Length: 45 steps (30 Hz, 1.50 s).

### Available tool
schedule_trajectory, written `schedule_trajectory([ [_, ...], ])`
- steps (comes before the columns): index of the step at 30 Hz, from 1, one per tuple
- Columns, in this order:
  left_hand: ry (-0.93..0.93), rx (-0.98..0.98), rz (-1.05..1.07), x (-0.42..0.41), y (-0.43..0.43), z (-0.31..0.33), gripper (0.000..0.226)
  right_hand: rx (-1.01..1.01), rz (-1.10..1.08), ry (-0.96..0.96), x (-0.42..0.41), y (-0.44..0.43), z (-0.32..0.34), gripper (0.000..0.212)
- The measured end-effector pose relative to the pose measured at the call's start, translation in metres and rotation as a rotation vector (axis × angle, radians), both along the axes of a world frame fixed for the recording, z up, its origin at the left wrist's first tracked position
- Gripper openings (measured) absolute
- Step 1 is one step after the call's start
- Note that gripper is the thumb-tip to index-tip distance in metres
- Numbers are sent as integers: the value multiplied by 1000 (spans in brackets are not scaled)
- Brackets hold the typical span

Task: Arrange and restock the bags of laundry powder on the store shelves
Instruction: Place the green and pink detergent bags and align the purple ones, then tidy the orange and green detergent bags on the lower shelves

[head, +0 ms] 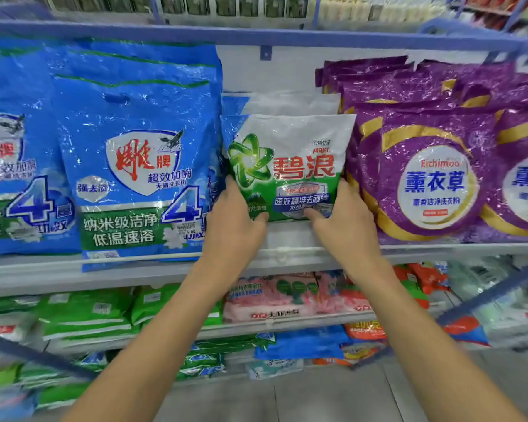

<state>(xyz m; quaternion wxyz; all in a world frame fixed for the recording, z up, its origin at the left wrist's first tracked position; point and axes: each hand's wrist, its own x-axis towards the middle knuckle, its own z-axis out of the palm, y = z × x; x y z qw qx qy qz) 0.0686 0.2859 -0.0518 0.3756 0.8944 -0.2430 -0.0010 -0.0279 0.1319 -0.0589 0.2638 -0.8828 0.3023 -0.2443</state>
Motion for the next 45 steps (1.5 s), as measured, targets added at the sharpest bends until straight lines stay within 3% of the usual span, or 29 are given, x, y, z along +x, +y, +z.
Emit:
schedule_trajectory([
  [4, -52, 55, -52, -22, 13, -3, 75, -30, 94, -22, -21, 7, -3, 59],
  [12, -322, 260, -118, -110, 58, -25, 63, -162, 301, 39, -133, 24, -30, 55],
  [20, -348, 412, -152, -217, 82, -85, 47, -78, 233, 182, -253, 14, -71, 61],
  [26, -311, 469, -191, -265, 97, -100, 51, -9, 173, 279, -309, 15, -82, 63],
  [35, -249, 425, -172, -277, 138, -105, 52, 51, 141, 318, -321, 52, -94, 61],
  [45, -120, 402, 58, -265, 242, -97, 55, 22, 264, 328, -270, 135, -90, 62],
])
